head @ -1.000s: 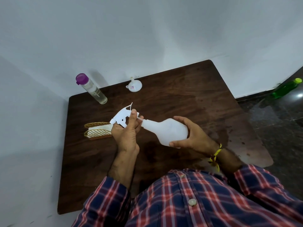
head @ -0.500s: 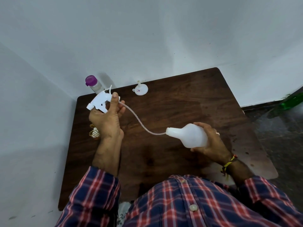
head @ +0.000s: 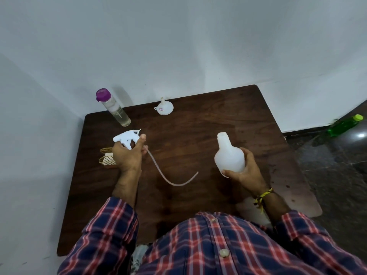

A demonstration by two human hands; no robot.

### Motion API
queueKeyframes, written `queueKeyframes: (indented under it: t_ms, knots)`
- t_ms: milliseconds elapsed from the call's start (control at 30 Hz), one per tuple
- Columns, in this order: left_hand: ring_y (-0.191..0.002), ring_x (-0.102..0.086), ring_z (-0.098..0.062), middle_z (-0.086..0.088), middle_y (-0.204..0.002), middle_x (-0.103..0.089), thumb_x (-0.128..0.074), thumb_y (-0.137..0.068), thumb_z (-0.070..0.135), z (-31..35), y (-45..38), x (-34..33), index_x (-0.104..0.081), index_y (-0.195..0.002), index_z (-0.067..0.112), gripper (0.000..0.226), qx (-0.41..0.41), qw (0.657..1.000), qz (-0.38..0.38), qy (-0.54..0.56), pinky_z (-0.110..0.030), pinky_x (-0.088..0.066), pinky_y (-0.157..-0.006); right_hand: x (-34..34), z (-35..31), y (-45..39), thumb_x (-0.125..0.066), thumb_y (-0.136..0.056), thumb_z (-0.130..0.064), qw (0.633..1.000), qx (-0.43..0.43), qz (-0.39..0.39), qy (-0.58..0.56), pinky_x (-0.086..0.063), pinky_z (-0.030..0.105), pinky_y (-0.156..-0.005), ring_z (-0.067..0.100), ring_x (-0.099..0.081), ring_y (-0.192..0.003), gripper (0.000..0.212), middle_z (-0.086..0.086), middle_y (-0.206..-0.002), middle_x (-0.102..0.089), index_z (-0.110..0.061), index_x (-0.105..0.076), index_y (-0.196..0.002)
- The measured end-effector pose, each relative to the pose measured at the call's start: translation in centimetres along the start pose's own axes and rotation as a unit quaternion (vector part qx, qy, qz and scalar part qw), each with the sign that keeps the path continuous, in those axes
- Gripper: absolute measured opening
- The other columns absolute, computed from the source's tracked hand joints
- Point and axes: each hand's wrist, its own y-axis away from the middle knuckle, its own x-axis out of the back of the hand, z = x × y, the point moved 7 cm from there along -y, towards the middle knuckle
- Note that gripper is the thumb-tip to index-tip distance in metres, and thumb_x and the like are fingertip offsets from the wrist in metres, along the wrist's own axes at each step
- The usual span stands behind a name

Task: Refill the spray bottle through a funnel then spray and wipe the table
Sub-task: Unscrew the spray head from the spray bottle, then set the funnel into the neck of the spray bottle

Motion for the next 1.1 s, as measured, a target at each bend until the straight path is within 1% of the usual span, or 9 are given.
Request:
queueKeyframes:
  t_ms: [133, 267, 400, 500, 567, 700, 833, 967, 1100]
  knots:
    - [-0.068, -0.072, -0.024, -0.017, -0.099, -0.071, -0.085, -0.074, 0.015, -5.9, -0.4, 1.0, -0.064, -0.11, -0.002, 0.045, 0.072, 0.995, 0.021, -0.059, -0.025, -0.056, -0.044, -2.8, -0.1, -1.0, -0.091, -0.061, -0.034, 0.998, -0.013, -0.026, 0.049, -0.051, 0.042, -0.099, 0.019, -0.049, -0.12, 0.093, -0.005, -0.134, -0.045, -0.031, -0.038, -0.138]
    - [-0.076, -0.07, -0.027, -0.018, -0.102, -0.069, -0.083, -0.075, 0.007, -9.9, 0.5, 1.9, -0.065, -0.112, -0.001, 0.042, 0.127, 0.99, 0.035, -0.05, -0.025, -0.056, -0.044, -4.9, -0.1, -1.8, -0.086, -0.046, -0.055, 0.993, -0.049, -0.031, 0.099, -0.05, 0.05, -0.099, 0.024, -0.051, -0.12, 0.104, -0.003, -0.132, -0.049, -0.037, -0.034, -0.135]
    - [-0.075, -0.068, -0.024, -0.016, -0.101, -0.067, -0.077, -0.082, 0.007, -14.0, 0.5, 3.6, -0.061, -0.114, -0.004, 0.038, 0.227, 0.973, 0.048, 0.011, -0.025, -0.058, -0.05, -5.8, -0.2, -2.1, -0.088, -0.059, -0.044, 0.985, -0.061, -0.01, 0.162, -0.047, 0.05, -0.099, 0.031, -0.053, -0.119, 0.1, 0.006, -0.131, -0.052, -0.031, -0.029, -0.139]
    - [-0.074, -0.065, -0.02, -0.017, -0.101, -0.064, -0.071, -0.088, 0.005, -16.1, 0.5, 5.0, -0.058, -0.117, -0.006, 0.033, 0.274, 0.959, 0.053, 0.051, -0.026, -0.059, -0.053, -6.7, -0.7, -2.3, -0.085, -0.06, -0.051, 0.979, -0.057, 0.001, 0.194, -0.048, 0.051, -0.096, 0.035, -0.055, -0.117, 0.101, 0.01, -0.129, -0.055, -0.028, -0.026, -0.139]
    - [-0.068, -0.065, -0.018, -0.02, -0.106, -0.064, -0.071, -0.087, 0.005, -17.2, 0.4, 6.1, -0.059, -0.12, -0.007, 0.036, 0.279, 0.957, 0.063, 0.053, -0.026, -0.056, -0.045, -7.2, -1.1, -2.4, -0.083, -0.058, -0.058, 0.974, -0.047, 0.012, 0.222, -0.049, 0.053, -0.095, 0.036, -0.055, -0.117, 0.102, 0.01, -0.128, -0.056, -0.027, -0.028, -0.138]
    - [-0.073, -0.068, -0.022, -0.012, -0.103, -0.07, -0.08, -0.079, 0.03, -18.7, 0.1, 8.1, -0.062, -0.117, 0.008, 0.047, 0.266, 0.96, 0.045, -0.074, -0.031, -0.056, -0.052, -7.7, -1.6, -2.5, -0.086, -0.057, -0.056, 0.965, -0.035, 0.03, 0.257, -0.049, 0.052, -0.094, 0.04, -0.054, -0.118, 0.102, 0.014, -0.129, -0.055, -0.018, -0.036, -0.137]
    - [-0.09, -0.069, -0.027, -0.009, -0.106, -0.072, -0.083, -0.062, 0.05, -18.2, -0.3, 9.9, -0.067, -0.109, 0.012, 0.063, 0.205, 0.956, 0.079, -0.194, -0.043, -0.06, -0.079, -8.4, -1.7, -2.6, -0.088, -0.06, -0.048, 0.964, -0.045, 0.022, 0.261, -0.047, 0.052, -0.095, 0.042, -0.052, -0.12, 0.101, 0.017, -0.134, -0.052, -0.013, -0.034, -0.138]
    - [-0.11, -0.064, -0.029, -0.011, -0.119, -0.067, -0.084, -0.069, 0.04, -15.9, 0.8, 9.9, -0.06, -0.119, 0.006, 0.065, 0.172, 0.951, 0.076, -0.247, -0.039, -0.053, -0.092, -8.8, -1.8, -2.3, -0.09, -0.06, -0.043, 0.966, -0.052, 0.019, 0.252, -0.048, 0.052, -0.096, 0.041, -0.052, -0.122, 0.103, 0.015, -0.136, -0.05, -0.012, -0.032, -0.139]
    - [-0.123, -0.051, -0.037, -0.021, -0.137, -0.047, -0.081, -0.073, 0.045, -14.5, 2.4, 9.2, -0.041, -0.135, 0.005, 0.084, 0.182, 0.921, 0.059, -0.339, -0.046, -0.046, -0.097, -8.3, -1.6, -1.9, -0.09, -0.059, -0.044, 0.969, -0.07, 0.024, 0.236, -0.052, 0.052, -0.093, 0.039, -0.056, -0.118, 0.102, 0.014, -0.131, -0.055, -0.012, -0.033, -0.137]
